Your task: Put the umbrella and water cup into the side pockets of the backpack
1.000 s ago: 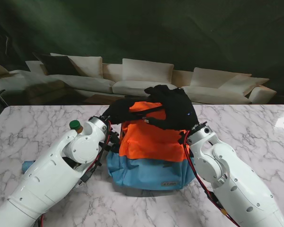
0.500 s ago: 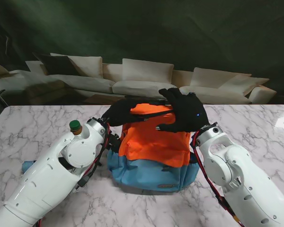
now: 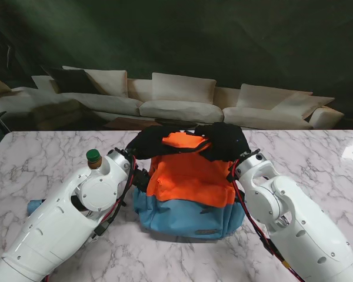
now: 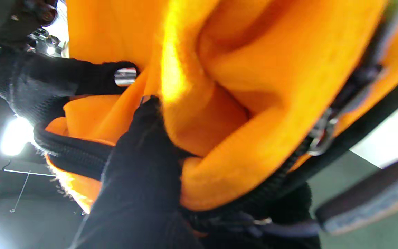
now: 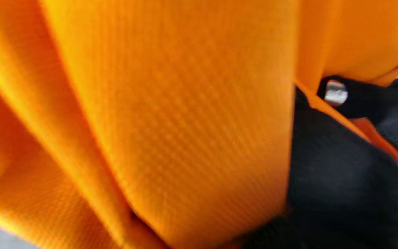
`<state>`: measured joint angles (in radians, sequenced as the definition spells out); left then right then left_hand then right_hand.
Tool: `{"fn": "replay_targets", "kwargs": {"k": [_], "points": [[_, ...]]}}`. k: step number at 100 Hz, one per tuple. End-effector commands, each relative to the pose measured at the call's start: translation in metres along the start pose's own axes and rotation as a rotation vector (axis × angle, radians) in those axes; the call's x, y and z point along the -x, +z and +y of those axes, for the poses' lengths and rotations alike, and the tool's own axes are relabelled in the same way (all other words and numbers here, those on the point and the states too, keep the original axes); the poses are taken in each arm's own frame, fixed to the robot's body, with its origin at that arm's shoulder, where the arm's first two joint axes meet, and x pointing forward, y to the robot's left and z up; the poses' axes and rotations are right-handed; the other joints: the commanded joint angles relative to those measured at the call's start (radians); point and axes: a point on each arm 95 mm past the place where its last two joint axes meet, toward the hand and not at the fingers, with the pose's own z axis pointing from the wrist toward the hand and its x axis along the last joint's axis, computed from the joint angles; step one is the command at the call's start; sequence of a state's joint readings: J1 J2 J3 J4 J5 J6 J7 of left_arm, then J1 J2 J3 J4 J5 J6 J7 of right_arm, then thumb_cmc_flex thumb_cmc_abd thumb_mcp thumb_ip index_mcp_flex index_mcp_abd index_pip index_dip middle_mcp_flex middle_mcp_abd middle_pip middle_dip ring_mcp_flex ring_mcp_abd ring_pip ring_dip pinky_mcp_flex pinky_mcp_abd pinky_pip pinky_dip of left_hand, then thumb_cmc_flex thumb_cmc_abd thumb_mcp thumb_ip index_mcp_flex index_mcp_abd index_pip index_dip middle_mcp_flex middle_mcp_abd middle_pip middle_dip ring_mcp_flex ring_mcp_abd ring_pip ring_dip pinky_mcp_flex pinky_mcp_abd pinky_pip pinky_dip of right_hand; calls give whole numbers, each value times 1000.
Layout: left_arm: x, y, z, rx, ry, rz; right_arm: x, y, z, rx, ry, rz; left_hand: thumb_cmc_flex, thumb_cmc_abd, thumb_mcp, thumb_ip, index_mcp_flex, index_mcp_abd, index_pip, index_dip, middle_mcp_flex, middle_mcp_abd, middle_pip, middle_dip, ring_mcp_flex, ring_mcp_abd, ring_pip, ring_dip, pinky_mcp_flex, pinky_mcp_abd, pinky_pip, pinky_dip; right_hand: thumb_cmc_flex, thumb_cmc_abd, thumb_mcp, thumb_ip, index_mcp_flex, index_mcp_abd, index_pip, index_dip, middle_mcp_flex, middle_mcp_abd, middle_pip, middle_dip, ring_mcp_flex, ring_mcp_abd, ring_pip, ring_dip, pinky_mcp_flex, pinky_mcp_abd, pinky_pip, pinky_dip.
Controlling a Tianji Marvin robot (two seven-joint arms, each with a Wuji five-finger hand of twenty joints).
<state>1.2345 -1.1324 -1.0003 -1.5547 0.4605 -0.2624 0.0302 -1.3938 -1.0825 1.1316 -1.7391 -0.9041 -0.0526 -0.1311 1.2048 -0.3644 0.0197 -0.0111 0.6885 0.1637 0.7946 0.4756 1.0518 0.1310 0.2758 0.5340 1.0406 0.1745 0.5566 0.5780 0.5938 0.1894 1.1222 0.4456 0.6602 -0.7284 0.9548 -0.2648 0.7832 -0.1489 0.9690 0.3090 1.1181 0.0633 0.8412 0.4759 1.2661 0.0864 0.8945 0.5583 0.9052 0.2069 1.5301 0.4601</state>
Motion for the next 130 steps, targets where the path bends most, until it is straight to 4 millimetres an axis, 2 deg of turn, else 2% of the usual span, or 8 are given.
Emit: {"fn": "replay_targets", "kwargs": {"k": [1,44,57,76,89,105,117,130], "points": [[-14,6,-2,1,-7,48,-7,2,-2,35,-10,9,77,68,71,44,-6,-127,63,6,32,-40,7,15,-1,-41,14,-2,-5,-79,32,-6,118,121,80,31,146,-181,66,-29,46,3,68,36,54,-69,139,45,54,-26,64,18],[-18,-10,0,14,19,104,-8,-12,7,224,-31,97,61,118,48,39,-52,-121,36,9,-26,-60,8,24,-67,-41,-3,0,-68,-68,23,6,112,152,82,34,150,-230,62,101,27,-47,40,82,52,-91,84,7,31,-74,21,11],[-10,-16,10,72,-14,67,-5,-15,2,180,-42,102,-56,136,-10,32,-87,-75,-134,41,-179,-6,93,-144,-156,6,-59,-18,-150,-34,-30,28,112,156,80,34,148,-229,60,106,23,-50,40,83,51,-90,79,7,28,-75,18,12],[0,-31,8,178,-10,30,-4,-14,-1,171,-48,102,-310,200,-41,4,-248,-18,-555,-75,-461,56,-65,-209,-455,88,-235,-75,-422,63,-275,35,111,160,80,34,139,-225,61,113,23,-50,40,84,51,-92,75,9,27,-75,16,14],[11,-45,-10,196,98,13,-3,-15,-1,175,-49,97,-394,180,-48,0,-307,4,-637,-89,-549,79,-123,-223,-508,102,-264,-82,-452,87,-326,50,110,163,80,34,136,-226,62,118,21,-52,41,85,51,-92,72,10,25,-74,15,15],[22,-66,-32,181,199,-18,-2,-14,1,172,-54,97,-405,187,-40,-1,-266,-3,-641,-73,-526,79,-132,-211,-515,92,-269,-77,-461,101,-328,78,109,166,77,33,130,-226,63,123,19,-54,39,83,50,-92,64,9,22,-73,12,16],[32,-83,-46,205,273,-27,-1,-12,1,170,-59,101,-414,197,-44,-2,-177,-46,-546,40,-445,29,-81,-135,-511,79,-249,-37,-467,97,-307,142,109,167,77,34,124,-223,63,126,19,-54,37,81,51,-94,58,8,21,-74,10,17],[41,-104,-54,310,327,-38,0,-11,0,163,-51,92,-535,189,-48,-10,-78,-110,-409,192,-385,25,-2,-14,-514,69,-160,125,-480,88,-252,234,111,169,75,34,118,-215,64,125,16,-53,31,75,50,-93,44,5,16,-72,2,17]]}}
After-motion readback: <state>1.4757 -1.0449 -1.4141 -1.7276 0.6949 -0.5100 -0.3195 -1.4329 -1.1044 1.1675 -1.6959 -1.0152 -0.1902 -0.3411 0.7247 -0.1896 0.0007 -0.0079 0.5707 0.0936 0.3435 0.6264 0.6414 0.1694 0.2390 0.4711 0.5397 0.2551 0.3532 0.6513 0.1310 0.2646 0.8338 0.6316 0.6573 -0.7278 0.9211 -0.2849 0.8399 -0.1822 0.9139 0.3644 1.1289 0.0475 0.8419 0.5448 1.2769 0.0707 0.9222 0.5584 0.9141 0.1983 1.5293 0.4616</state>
